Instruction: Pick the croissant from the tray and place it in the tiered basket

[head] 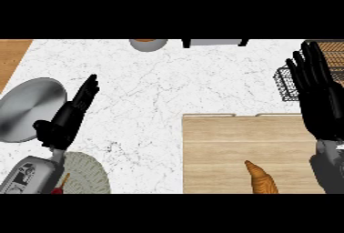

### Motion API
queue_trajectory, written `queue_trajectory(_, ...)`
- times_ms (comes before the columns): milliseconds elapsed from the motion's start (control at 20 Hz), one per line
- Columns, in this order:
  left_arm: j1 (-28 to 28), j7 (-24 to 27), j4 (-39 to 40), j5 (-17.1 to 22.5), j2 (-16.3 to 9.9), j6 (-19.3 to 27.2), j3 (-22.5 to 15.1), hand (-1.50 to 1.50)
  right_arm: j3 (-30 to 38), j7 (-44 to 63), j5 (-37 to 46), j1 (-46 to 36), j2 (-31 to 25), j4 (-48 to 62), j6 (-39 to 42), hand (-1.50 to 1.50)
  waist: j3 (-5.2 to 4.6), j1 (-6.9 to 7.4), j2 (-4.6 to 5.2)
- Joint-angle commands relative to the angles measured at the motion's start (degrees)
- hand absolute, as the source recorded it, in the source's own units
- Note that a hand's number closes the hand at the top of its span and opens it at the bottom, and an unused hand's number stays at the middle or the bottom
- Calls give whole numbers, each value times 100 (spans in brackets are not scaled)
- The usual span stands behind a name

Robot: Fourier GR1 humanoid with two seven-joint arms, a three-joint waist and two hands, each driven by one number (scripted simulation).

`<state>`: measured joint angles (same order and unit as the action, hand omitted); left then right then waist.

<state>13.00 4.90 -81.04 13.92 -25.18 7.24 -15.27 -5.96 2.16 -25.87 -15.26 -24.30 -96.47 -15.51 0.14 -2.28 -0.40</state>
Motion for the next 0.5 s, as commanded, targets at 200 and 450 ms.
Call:
queue_trajectory(200,-281,-233,221,-639,-520,949,653,0,747,-228,-991,2216,450,-780,88,150,9,-99,-24)
queue_trajectory(450,-540,-373,194,-533,-518,1012,715,0,1008,237,34,3672,356,439,-1442,-150,-22,-240,23)
